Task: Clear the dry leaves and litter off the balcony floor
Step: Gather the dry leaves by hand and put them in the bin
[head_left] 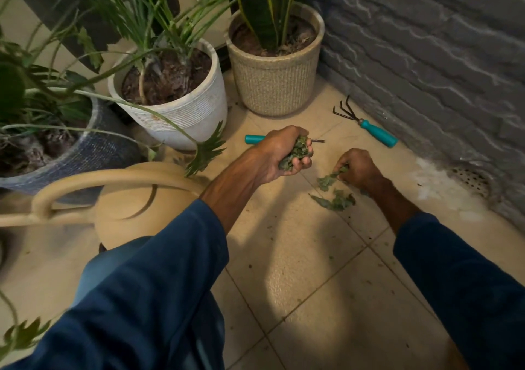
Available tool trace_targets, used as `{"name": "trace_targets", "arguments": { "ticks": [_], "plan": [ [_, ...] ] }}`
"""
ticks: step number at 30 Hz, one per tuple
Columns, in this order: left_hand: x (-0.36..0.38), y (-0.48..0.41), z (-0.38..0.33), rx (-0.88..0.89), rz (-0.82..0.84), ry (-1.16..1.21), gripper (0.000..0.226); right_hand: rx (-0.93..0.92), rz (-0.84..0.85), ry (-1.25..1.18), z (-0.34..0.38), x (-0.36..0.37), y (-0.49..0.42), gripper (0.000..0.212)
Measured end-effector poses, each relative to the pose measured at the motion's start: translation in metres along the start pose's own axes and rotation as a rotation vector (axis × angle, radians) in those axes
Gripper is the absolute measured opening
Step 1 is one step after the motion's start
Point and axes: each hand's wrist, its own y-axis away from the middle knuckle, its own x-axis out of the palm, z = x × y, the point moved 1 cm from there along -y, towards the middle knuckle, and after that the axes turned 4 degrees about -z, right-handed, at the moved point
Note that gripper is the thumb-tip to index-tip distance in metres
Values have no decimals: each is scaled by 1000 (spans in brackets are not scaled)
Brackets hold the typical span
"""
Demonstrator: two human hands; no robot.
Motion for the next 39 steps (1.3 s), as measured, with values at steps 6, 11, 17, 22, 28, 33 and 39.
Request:
{"name": "trace_targets", "arguments": {
  "ticks": [6, 11, 17, 22, 28, 33, 39],
  "plan": [
    [-4, -2, 1, -1, 6, 13, 31, 71, -116, -32, -13, 5, 11, 17],
    [2, -5, 1, -4, 16, 3, 31, 116, -170, -206, -31, -25, 27, 19],
    [8, -7, 2, -6, 10, -5, 31, 52, -144, -251, -13, -26, 16, 21],
    [6, -10, 3, -10, 11, 6, 31, 35, -109, -162, 13, 2, -4, 18],
    [3, -10, 2, -7, 2, 6, 29, 105, -141, -106, 16, 18, -4, 15],
    [9, -8, 1, -8, 17, -7, 31, 160, -245, -301, -12, -18, 19, 18],
    [19, -6, 2, -7, 27, -20, 33, 186, -158, -377, -39, -47, 58, 24]
  ]
}}
